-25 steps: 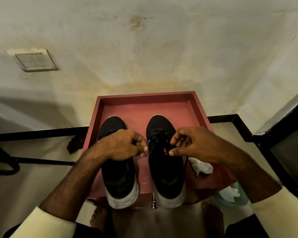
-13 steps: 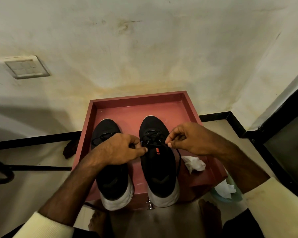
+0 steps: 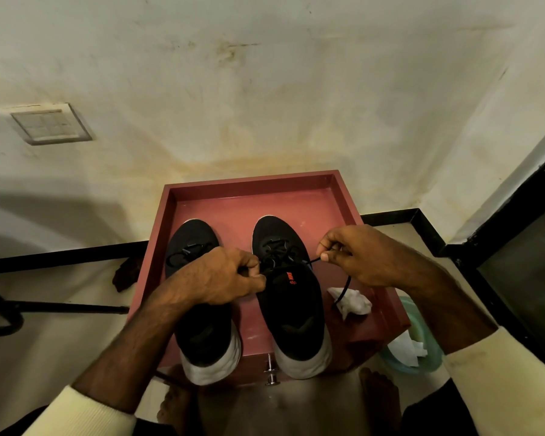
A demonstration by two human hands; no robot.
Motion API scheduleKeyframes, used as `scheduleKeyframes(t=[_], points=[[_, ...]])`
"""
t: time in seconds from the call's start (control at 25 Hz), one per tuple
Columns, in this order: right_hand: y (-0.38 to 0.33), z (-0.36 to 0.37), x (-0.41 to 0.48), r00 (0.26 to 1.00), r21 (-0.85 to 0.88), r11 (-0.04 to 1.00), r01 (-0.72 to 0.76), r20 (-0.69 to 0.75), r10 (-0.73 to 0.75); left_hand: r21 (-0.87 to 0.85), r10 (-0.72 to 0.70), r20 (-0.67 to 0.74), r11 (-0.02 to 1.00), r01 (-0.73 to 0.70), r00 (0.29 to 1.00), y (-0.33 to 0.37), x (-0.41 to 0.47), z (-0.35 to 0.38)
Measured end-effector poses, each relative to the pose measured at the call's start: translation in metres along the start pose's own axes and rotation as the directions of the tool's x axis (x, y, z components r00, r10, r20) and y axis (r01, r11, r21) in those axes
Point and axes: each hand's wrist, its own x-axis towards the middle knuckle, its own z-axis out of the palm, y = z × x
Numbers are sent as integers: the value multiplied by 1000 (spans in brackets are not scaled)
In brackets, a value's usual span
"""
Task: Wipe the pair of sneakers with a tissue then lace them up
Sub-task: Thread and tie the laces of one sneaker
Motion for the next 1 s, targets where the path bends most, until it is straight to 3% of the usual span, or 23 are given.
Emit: scheduleKeyframes(t=[0.24, 0.4, 0.48, 0.56, 0.64, 0.76, 0.88, 1.0], points=[[3, -1, -2, 999, -19, 1000, -11, 35, 11, 1, 27, 3, 1000, -27, 1000, 0, -1, -1], [-3, 5, -5, 990, 112, 994, 8, 138, -24, -28, 42, 72, 999, -40, 997, 1, -8, -8], [-8, 13, -2, 998, 129, 991, 37, 43, -43, -57, -12, -53, 998, 9, 999, -1, -5, -10], [-14, 21, 4, 985, 97, 991, 92, -153, -76, -116, -87, -253, 991, 60, 963, -1, 3, -11], [-22, 28, 10, 957, 101, 982, 160, -260, -130, -162, -104, -253, 985, 64, 962, 2, 9, -8], [-30, 32, 11, 968, 113, 976, 185, -190, -161, -168, -111, -150, 982, 85, 983, 3, 15, -1], [-30, 35, 8, 990, 48, 990, 136, -49, -134, -186, -133, -157, 977, 103, 979, 0, 17, -2], [-30, 39, 8, 992, -3, 994, 108, -66, -108, -184, -130, -150, 978, 102, 980, -1, 18, -1]])
